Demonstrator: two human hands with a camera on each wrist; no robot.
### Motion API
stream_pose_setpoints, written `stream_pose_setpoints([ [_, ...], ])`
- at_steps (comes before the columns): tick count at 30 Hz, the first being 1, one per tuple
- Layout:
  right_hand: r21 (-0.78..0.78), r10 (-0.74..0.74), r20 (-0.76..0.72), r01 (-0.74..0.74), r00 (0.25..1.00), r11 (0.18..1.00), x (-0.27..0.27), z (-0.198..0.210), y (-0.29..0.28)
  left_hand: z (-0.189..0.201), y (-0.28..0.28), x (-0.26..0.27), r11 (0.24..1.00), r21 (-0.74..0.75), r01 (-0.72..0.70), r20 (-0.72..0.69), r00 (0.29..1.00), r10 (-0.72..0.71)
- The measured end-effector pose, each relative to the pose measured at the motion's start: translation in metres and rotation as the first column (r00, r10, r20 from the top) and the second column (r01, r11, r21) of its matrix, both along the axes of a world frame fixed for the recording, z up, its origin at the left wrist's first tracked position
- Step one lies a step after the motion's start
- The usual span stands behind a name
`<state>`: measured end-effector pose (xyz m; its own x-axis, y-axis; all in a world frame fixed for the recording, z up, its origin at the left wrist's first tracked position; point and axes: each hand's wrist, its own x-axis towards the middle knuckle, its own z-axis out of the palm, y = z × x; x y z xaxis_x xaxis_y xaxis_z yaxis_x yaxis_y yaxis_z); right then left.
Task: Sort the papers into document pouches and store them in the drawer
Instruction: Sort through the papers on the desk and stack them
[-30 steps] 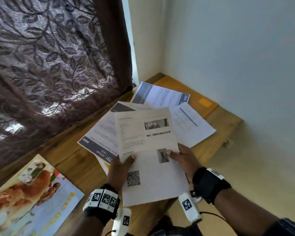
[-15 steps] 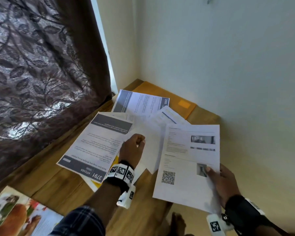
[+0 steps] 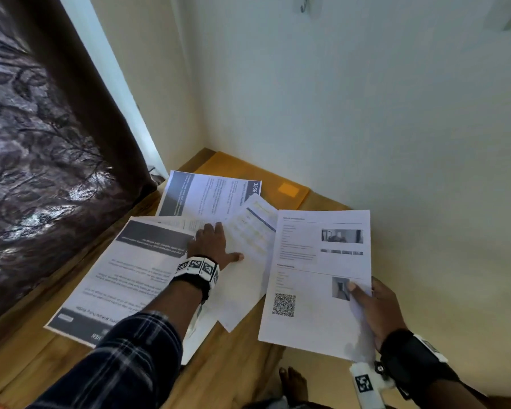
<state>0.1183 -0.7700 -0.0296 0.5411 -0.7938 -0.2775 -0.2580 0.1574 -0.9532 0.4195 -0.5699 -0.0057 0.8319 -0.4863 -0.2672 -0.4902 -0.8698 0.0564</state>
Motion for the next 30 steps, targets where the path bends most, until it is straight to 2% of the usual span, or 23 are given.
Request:
stream_pose_setpoints([
  [4,-0.047,0.032,-0.012,-0.033,0.999,0.998,0.013,-0.002,-0.024,0.003,-0.007,0.014,0.997,0.012,-0.070,-0.065,0.995,0.071],
  [8,-0.026,0.046,0.004,-0.046,0.999,0.999,0.028,-0.006,-0.045,0.002,-0.005,0.030,0.962,-0.212,-0.173,-0.172,0.975,0.138],
  [15,0.015,0.057,0.018,-0.057,0.998,0.998,0.054,-0.008,-0.071,0.011,0.006,0.037,0.845,-0.455,-0.280,-0.276,0.947,0.165],
  [19,-0.001,0.058,0.036,-0.058,0.998,0.998,0.069,-0.004,-0.084,0.022,0.030,0.039,0.743,-0.581,-0.332,-0.237,0.942,0.236],
  [21,-0.015,0.066,0.032,-0.065,0.997,0.998,0.076,-0.004,-0.089,0.028,0.046,0.038,0.667,-0.651,-0.362,-0.246,0.932,0.266],
  [25,-0.012,0.138,0.035,-0.137,0.990,0.990,0.089,-0.003,-0.087,0.040,0.079,0.026,0.490,-0.746,-0.451,-0.312,0.887,0.340],
  [30,-0.058,0.251,0.036,-0.249,0.967,0.967,0.108,0.005,-0.066,0.045,0.103,0.005,0.297,-0.794,-0.531,-0.443,0.839,0.317],
])
